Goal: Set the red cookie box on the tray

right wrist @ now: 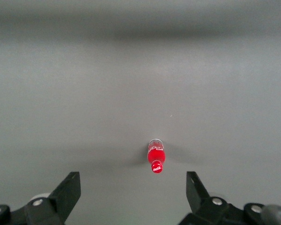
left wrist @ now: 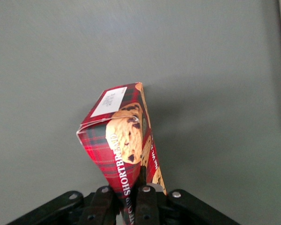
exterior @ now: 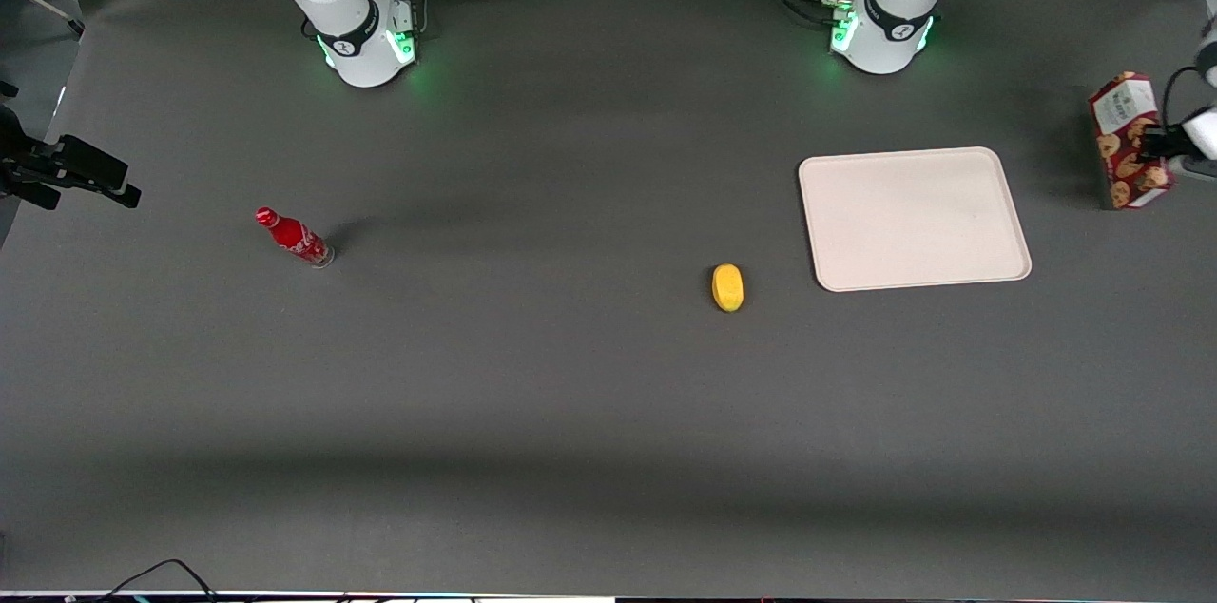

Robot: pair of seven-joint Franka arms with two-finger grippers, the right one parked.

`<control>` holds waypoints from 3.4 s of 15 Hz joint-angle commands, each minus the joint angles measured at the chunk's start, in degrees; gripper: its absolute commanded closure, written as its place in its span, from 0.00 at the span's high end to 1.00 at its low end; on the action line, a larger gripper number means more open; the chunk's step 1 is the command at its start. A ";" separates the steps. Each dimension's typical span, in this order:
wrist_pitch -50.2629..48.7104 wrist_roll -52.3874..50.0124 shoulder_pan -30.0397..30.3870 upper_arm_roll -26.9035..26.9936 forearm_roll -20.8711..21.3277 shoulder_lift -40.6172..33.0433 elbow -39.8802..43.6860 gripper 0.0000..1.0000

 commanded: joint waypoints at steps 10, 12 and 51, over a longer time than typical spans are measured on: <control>-48.47 -30.23 -0.97 -16.65 3.04 0.38 50.45 0.00; -51.90 -38.67 -0.97 -21.06 3.49 1.51 55.37 0.00; -9.62 -43.98 -0.89 -29.60 10.52 -9.63 -2.36 1.00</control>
